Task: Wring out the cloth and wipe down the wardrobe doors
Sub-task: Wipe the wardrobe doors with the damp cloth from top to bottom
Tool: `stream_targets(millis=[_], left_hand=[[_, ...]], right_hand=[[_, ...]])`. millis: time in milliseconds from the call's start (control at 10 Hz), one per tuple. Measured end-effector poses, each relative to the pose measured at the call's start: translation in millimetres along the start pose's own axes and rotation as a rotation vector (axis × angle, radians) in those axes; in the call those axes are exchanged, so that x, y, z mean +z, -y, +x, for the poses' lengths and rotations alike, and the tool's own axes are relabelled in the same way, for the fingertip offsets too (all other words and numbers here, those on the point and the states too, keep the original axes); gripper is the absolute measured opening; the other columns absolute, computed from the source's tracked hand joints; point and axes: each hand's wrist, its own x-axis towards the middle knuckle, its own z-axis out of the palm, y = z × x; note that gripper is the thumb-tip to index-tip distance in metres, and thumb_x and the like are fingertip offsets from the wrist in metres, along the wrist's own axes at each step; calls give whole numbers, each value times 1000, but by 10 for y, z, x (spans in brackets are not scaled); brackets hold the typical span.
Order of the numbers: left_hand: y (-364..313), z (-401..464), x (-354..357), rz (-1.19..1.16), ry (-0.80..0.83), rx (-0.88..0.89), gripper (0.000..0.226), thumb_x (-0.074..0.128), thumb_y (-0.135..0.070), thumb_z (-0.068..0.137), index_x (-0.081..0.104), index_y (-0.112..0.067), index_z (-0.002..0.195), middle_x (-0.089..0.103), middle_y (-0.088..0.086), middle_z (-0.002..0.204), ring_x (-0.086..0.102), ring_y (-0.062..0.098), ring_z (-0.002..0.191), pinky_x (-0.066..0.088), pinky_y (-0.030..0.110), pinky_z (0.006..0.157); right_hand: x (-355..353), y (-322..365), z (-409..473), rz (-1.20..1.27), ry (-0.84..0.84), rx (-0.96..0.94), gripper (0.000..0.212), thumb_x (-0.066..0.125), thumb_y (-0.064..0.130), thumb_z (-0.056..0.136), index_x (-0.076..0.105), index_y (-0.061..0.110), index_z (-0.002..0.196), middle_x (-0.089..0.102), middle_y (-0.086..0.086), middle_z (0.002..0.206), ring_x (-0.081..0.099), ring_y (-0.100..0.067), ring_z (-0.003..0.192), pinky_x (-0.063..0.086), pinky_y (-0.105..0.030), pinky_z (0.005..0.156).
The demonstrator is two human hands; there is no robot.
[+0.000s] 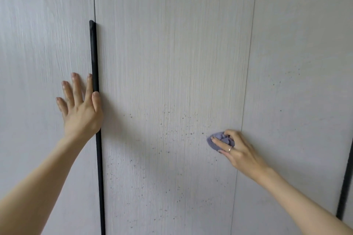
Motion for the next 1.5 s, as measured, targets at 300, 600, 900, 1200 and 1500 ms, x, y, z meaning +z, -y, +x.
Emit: stream_targets(millis=[300, 600, 900, 1200, 1500], left_hand=[[21, -19, 9, 13, 0, 4, 51, 11, -36, 101, -6, -34, 149, -19, -3, 157, -21, 21, 143, -11, 48, 115], [41, -27, 28, 23, 1, 7, 51, 12, -36, 101, -6, -34, 149, -19, -2, 157, -21, 22, 143, -11, 48, 115], [58, -46, 10, 32, 6, 24, 51, 12, -36, 102, -5, -32, 150, -19, -1, 157, -19, 23, 143, -9, 49, 115], [80, -64, 41, 35, -6, 32, 51, 10, -37, 101, -7, -32, 149, -19, -1, 157, -20, 23, 143, -10, 48, 115], [114, -59, 51, 42, -3, 47, 51, 9, -37, 101, -8, -33, 149, -20, 0, 156, -20, 24, 143, -10, 48, 115]], right_hand=[[-92, 36, 755, 145, -362, 320, 58, 73, 0, 76, 55, 13, 130, 43, -16, 104, 46, -21, 84, 42, -24, 75], [-245, 253, 747, -106, -125, 22, 5, 63, 39, 88, 63, 36, 93, 58, 5, 96, 57, -14, 85, 46, -28, 65], [353, 772, 585, 171, -1, 60, 35, 38, 36, 98, 51, 34, 130, 44, 16, 125, 43, -20, 120, 33, -23, 88], [-88, 489, 1392, -30, -371, 218, 39, 61, 15, 88, 58, 14, 127, 51, -11, 109, 52, -29, 94, 46, -34, 73], [385, 965, 786, -96, -16, -353, 31, 56, 12, 92, 59, 18, 122, 54, -11, 105, 54, -26, 85, 42, -30, 61]])
